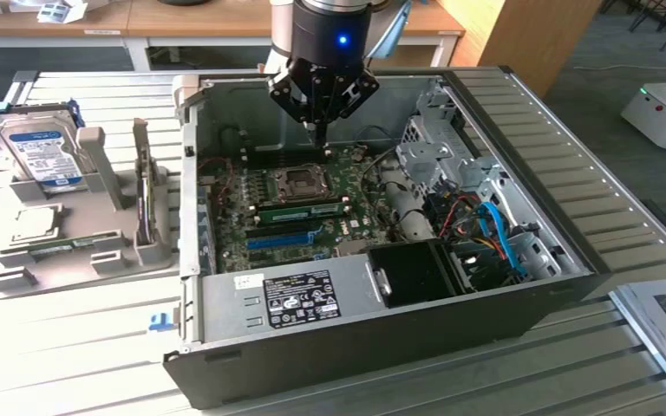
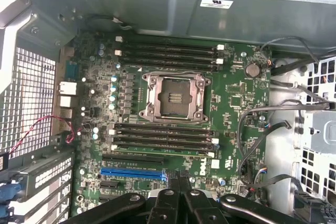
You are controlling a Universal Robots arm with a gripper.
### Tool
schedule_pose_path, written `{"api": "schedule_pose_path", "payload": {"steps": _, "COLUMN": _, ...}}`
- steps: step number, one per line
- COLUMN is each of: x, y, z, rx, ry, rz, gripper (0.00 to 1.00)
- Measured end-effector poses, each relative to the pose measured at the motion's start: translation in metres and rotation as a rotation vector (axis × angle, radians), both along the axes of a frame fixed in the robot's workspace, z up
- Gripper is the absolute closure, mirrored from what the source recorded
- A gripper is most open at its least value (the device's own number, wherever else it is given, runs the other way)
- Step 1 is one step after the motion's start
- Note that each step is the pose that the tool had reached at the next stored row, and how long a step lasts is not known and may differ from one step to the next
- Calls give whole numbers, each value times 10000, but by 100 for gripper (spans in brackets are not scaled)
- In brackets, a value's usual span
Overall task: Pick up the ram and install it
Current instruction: 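Press down the ram until it locks into place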
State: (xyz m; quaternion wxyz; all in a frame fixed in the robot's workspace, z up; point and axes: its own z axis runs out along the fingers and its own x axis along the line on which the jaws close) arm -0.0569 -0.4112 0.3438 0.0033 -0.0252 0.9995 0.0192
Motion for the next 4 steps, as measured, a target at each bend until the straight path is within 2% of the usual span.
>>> {"api": "schedule_pose_path", "payload": {"steps": 4, "x": 0, "y": 0, "z": 0, "rx": 0, "ry": 0, "rz": 0, "gripper": 90}}
